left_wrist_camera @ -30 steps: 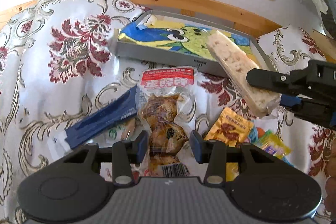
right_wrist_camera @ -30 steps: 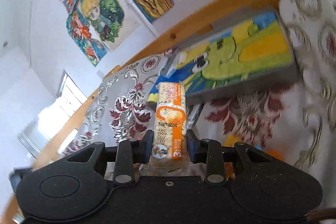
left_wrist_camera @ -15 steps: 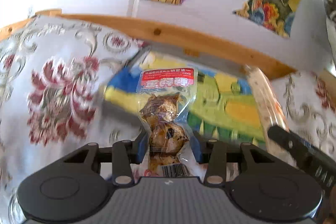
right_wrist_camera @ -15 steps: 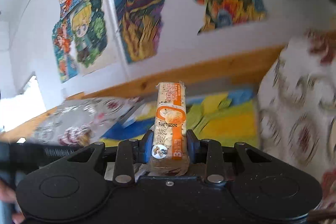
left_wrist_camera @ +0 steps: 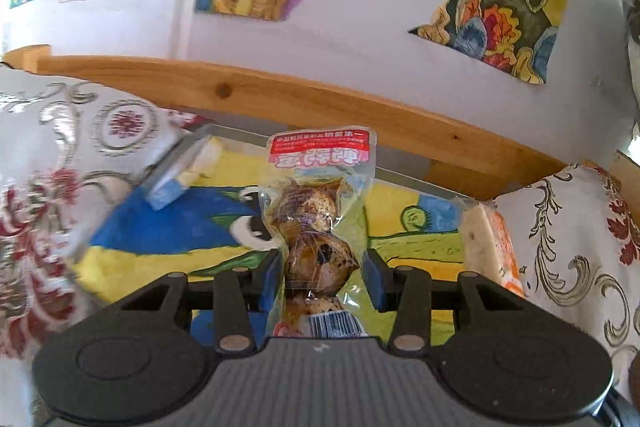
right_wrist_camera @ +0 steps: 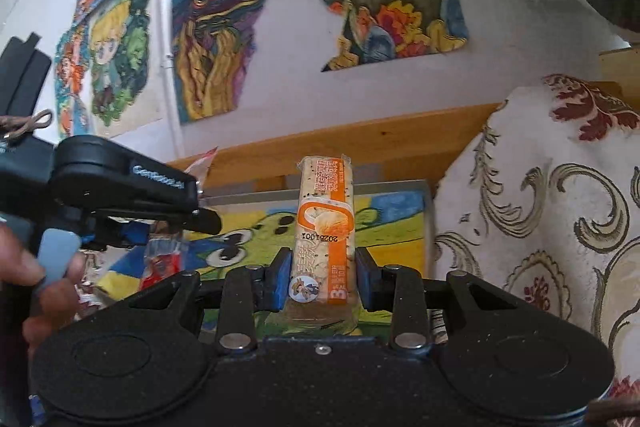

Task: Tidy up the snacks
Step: 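Carry both snacks over the grey tray and lower them inside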

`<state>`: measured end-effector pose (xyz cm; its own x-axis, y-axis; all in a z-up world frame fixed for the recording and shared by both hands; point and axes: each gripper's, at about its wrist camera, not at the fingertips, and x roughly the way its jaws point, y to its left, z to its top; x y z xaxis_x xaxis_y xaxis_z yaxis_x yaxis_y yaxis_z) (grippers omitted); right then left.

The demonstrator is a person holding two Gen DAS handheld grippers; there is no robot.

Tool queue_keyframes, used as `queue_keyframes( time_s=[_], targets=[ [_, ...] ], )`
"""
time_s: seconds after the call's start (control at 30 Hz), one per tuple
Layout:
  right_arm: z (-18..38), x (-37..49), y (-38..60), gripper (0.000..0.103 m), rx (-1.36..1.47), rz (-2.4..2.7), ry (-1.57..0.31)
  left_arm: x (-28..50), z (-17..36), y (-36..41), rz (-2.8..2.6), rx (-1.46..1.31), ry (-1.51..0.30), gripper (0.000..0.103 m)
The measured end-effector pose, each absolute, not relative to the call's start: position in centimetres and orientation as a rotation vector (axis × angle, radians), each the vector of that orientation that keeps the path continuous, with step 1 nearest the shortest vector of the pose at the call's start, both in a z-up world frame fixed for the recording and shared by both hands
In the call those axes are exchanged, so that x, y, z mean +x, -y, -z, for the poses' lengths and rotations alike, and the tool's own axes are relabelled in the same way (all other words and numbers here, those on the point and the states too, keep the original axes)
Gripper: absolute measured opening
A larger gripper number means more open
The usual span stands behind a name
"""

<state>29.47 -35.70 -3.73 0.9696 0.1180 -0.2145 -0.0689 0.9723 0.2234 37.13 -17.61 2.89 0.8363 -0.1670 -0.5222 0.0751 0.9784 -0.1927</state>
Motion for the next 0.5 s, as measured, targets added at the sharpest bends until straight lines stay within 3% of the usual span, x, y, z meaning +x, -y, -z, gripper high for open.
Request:
queue_keyframes(
  time_s=[0.5],
  targets=[
    [5.3,31.9,35.5,0.035,0.245,-0.058,-0.324,41.3,1.6,19.7,0.123,-0.162,-0.701,0.047]
  ],
)
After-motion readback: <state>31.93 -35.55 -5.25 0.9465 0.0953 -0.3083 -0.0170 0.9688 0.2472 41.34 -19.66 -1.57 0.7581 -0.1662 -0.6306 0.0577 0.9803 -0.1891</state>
